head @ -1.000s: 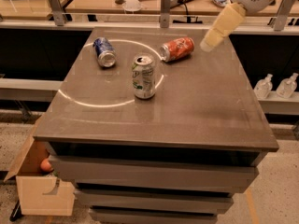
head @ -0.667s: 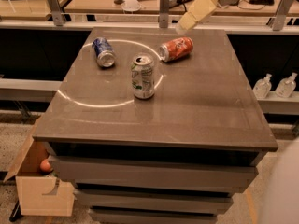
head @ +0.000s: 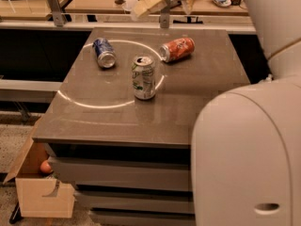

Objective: Place pepsi can upright

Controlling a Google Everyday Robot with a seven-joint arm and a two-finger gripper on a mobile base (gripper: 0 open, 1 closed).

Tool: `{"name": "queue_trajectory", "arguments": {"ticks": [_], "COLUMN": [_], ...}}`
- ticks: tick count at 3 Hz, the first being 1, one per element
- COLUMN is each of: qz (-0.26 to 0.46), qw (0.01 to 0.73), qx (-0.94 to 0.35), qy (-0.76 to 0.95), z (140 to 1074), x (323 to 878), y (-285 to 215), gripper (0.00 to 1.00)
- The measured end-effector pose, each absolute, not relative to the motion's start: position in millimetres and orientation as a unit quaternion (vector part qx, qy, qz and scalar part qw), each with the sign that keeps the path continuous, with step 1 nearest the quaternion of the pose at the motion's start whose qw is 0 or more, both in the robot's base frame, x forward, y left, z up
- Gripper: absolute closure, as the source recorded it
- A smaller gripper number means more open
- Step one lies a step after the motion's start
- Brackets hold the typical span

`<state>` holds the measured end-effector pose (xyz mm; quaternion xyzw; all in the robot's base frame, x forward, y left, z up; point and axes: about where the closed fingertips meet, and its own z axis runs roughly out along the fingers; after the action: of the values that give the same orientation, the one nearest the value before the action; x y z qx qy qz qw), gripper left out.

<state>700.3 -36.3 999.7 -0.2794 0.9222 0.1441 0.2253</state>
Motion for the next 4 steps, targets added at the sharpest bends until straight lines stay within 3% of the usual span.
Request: {"name": "queue_trajectory", "arguments": {"ticks": [1, 3, 4], "qz": [0.173, 0.189, 0.221], "qw": [0.197, 0.214, 0.215], "qx": [-0.279, -0.264, -0.244], "qy": [0.924, 0.921, 0.919], "z": [982.4, 981.0, 964.6], "x": [702.0, 711.0, 732.9], "y": [15.7, 21.2, 52.7], "gripper": [0.0, 0.0, 0.0]}}
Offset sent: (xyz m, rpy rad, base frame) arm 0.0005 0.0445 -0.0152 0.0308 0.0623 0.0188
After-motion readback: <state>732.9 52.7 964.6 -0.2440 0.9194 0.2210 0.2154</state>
